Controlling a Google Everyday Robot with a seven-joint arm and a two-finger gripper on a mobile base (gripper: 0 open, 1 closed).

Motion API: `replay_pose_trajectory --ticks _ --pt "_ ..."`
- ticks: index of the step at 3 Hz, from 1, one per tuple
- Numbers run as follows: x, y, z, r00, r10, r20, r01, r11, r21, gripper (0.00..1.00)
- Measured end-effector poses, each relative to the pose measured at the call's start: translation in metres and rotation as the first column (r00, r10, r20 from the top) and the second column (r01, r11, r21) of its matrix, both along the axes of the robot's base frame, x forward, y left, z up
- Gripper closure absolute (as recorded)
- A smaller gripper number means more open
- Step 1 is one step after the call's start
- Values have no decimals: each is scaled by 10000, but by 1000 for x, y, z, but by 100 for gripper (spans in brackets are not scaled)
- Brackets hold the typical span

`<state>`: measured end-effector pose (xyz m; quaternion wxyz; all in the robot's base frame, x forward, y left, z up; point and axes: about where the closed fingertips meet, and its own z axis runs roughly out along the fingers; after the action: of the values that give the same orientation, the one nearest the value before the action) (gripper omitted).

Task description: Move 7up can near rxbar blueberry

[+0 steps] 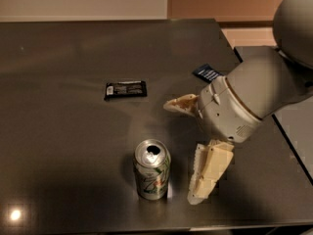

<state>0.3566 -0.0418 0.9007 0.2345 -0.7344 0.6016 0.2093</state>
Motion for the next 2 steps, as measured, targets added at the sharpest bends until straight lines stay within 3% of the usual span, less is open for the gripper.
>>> replay_pose_trajectory --ticks 2 --pt "-2 33 -12 9969 768 -169 -762 9966 315 0"
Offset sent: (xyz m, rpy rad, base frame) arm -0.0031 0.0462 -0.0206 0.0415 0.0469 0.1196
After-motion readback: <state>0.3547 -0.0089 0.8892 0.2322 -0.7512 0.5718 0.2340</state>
